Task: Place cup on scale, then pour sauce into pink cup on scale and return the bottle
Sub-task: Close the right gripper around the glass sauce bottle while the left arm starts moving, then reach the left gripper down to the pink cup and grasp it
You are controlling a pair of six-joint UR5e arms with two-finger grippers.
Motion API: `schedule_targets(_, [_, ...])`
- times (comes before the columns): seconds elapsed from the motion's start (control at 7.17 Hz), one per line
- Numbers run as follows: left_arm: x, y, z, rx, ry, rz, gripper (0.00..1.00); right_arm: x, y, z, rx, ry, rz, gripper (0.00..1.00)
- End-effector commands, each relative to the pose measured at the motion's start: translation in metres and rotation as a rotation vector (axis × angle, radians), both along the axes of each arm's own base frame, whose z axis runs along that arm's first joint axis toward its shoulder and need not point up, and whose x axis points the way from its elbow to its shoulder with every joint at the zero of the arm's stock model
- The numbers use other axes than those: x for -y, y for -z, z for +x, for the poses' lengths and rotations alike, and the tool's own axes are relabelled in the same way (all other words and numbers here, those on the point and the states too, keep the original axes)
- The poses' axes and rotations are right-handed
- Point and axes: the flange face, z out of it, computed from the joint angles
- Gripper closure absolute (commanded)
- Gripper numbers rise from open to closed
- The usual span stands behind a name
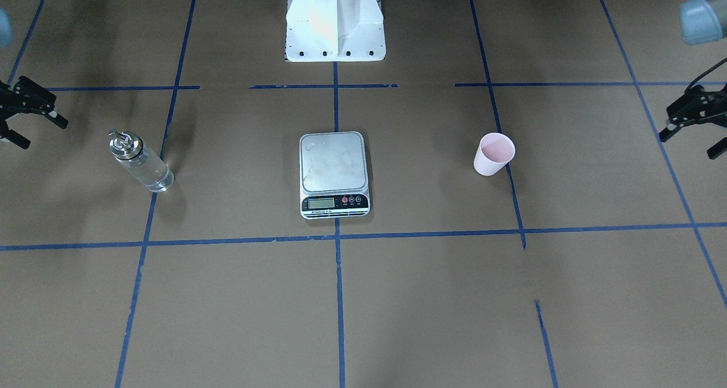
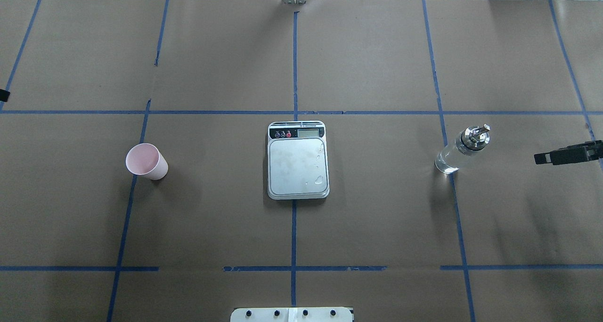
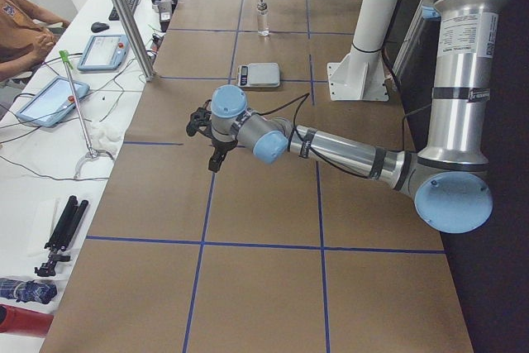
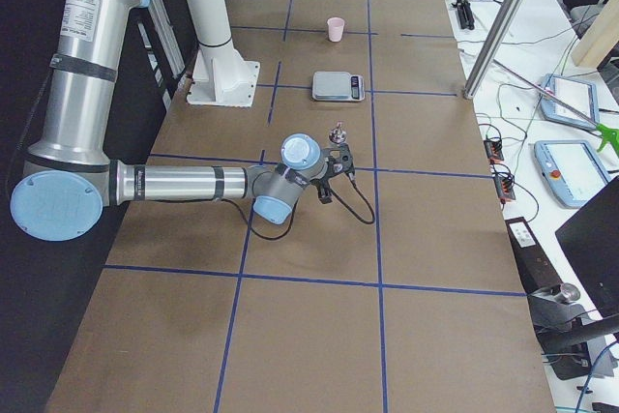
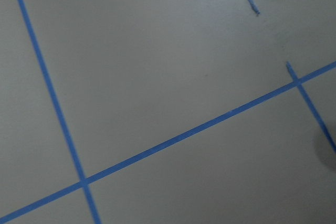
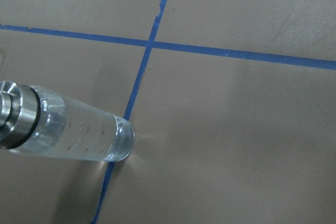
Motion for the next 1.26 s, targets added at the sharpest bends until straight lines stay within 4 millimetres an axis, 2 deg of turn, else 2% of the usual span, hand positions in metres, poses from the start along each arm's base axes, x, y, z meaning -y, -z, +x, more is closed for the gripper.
schedule_targets(0.0, [-0.024, 0.038, 0.12, -0.012, 0.066, -0.116, 0.0, -0.002, 0.0, -0.001, 0.002, 0.007, -0.002, 0.0])
schedule_targets(0.14, [-0.032, 0.049, 0.156, -0.021, 0.064, -0.149, 0.0, -0.002, 0.0, -0.001, 0.003, 0.008, -0.002, 0.0])
schedule_targets(0.42, [-0.041, 0.059, 0.188, -0.034, 0.044, -0.191, 0.0, -0.005, -0.002, 0.0, 0.001, 0.009, -0.007, 0.0])
schedule_targets(0.7, [-0.047, 0.048, 0.208, 0.001, 0.037, -0.188, 0.03, -0.005, -0.002, 0.0, 0.001, 0.009, -0.007, 0.0])
schedule_targets(1.12, [-0.056, 0.043, 0.225, 0.012, 0.004, -0.195, 0.07, -0.005, -0.001, 0.0, 0.002, 0.009, -0.006, 0.0])
